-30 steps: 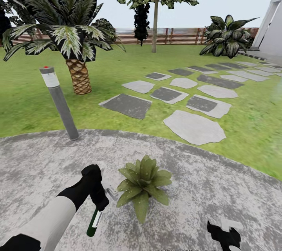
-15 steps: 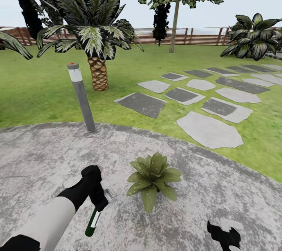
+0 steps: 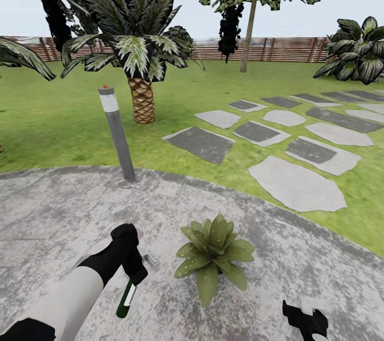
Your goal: Pick up the pesticide atomizer in the garden and spray insectifuge to fully cover both potted plants in the garden.
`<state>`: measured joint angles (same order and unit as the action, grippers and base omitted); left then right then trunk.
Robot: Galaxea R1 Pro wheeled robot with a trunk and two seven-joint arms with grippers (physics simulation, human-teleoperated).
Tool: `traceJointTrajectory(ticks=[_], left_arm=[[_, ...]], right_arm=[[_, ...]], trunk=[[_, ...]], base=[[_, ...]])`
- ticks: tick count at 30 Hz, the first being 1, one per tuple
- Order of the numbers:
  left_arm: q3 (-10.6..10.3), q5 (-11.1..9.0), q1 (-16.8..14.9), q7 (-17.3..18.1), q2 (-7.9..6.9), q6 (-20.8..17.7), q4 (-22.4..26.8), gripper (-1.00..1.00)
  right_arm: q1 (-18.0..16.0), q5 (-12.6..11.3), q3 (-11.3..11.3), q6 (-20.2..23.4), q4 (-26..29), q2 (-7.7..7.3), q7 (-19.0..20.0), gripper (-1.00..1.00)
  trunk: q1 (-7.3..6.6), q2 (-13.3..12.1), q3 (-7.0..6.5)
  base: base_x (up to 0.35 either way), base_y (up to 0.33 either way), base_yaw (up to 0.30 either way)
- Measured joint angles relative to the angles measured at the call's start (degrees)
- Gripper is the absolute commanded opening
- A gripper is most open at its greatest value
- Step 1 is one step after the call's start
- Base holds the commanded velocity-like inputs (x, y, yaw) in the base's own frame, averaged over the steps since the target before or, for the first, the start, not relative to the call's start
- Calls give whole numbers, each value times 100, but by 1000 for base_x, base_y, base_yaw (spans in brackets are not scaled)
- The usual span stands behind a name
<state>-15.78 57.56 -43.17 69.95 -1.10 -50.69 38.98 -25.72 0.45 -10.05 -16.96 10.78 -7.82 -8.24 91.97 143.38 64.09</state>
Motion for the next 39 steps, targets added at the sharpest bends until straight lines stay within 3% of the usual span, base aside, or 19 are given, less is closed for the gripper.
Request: traceJointTrajectory(ticks=[5,14,20,30,31,33,39], left_arm=[[5,-2,-5,6,2,0,77,-100],[6,-1,-11,11,5,-9,162,-100],[6,0,-32,19,13,-29,164,-100],[-21,-16,-170,53,161,-39,167,-100],[-28,-36,-186,88,306,-50,165,-100],[-38,-13,-190,191,413,-38,170,-100],[-54,77,-540,751,453,-20,163,-100]], right_arm=[[0,2,0,2,0,-1,0,100],[0,1,0,-6,0,0,-3,100],[-1,2,1,-7,-2,7,-9,100],[-1,2,0,-6,-2,7,-8,100],[0,-4,0,-5,-1,4,-8,100],[0,-5,1,-5,-1,5,-8,100],[0,-5,1,-14,-1,0,-8,100]], trunk=[[2,0,0],[4,0,0],[4,0,0],[2,0,0],[2,0,0],[2,0,0],[2,0,0]], base=[[62,-255,0],[-209,-216,20],[-196,-211,240],[123,-124,248],[2,-2,17],[1,-1,7],[0,0,1]])
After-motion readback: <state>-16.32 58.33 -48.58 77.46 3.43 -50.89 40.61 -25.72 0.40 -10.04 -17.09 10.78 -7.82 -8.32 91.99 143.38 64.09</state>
